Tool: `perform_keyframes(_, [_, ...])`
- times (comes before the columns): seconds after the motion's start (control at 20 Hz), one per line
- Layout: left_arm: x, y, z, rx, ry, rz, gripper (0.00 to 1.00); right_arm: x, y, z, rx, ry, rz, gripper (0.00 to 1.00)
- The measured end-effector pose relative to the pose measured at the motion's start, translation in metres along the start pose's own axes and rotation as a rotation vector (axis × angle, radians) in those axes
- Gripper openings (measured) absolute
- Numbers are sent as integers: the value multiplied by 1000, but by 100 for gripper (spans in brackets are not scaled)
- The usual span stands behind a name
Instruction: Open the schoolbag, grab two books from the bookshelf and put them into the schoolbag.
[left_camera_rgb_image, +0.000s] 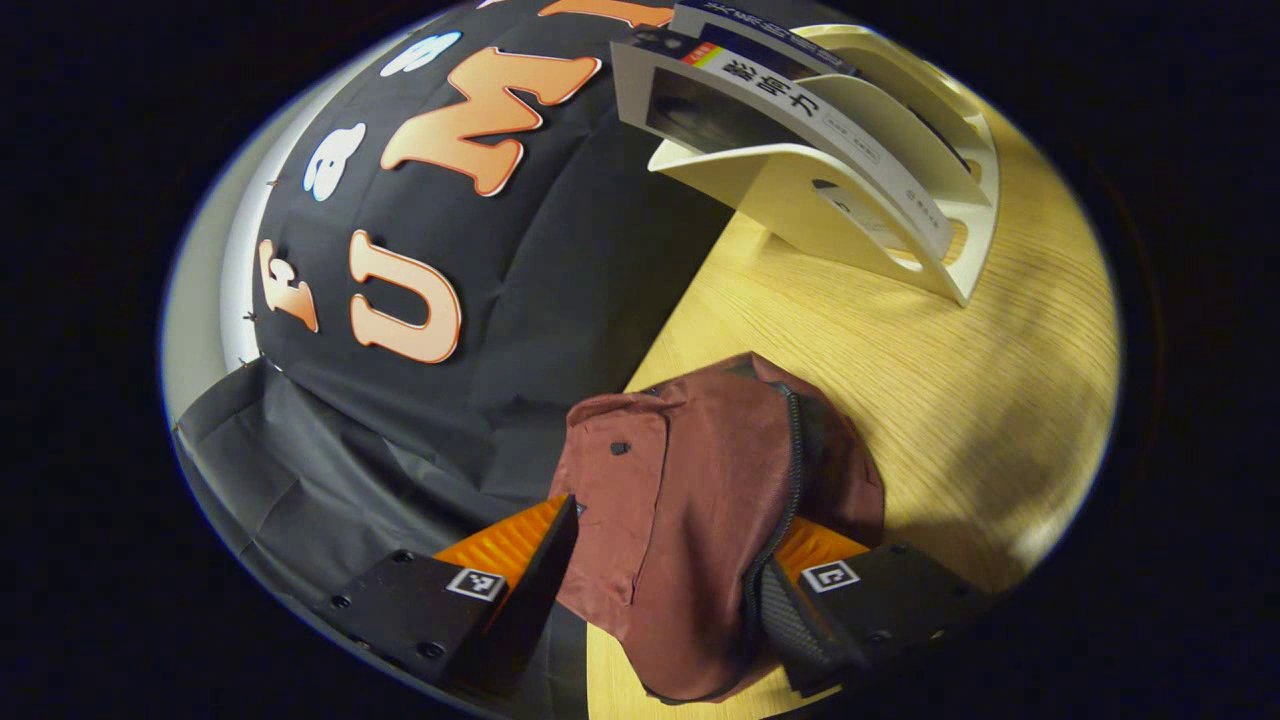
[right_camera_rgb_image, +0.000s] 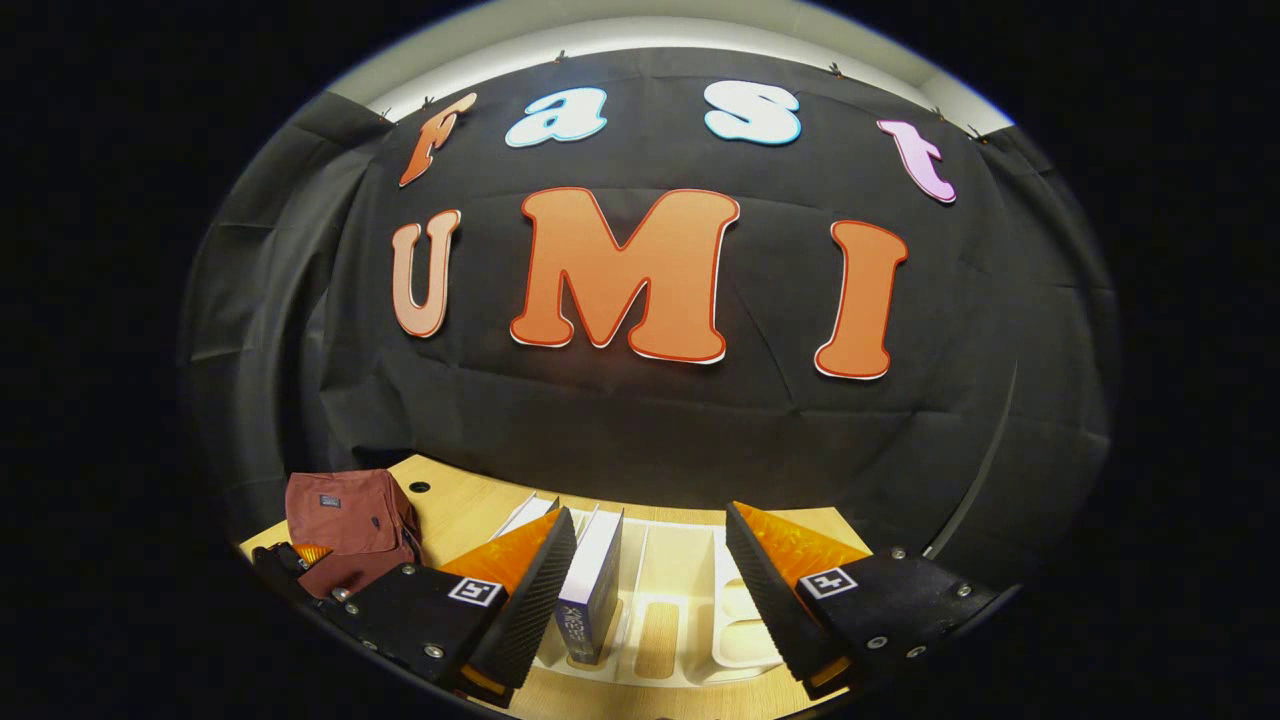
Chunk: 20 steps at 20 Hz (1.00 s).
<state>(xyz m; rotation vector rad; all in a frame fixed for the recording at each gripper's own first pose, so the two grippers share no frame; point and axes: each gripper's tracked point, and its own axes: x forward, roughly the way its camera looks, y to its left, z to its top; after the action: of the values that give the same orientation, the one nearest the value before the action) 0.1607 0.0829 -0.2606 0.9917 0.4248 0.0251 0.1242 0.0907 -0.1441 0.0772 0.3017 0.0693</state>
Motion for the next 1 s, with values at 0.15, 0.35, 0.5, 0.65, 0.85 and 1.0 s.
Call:
perform_keyframes(0.15, [10,12,2,-54,3,-42,57,3,15,-2,-12,16,22,92])
perform_keyframes(0.35, [19,33,9,-98,2,-145,35,18,30,-17,-49,118,13,93])
perform_keyframes(0.5, [18,56,20,-85,-55,-178,27,30,55,-17,-21,191,75,92])
perform_keyframes(0.65, [22,64,20,-113,-56,-285,20,44,67,-17,-62,248,91,93])
perform_keyframes(0.85, [21,82,22,-140,-52,-400,12,62,99,-21,-90,352,161,92])
perform_keyframes(1.0, [26,104,30,-150,-74,-452,10,73,113,-28,-76,453,185,93])
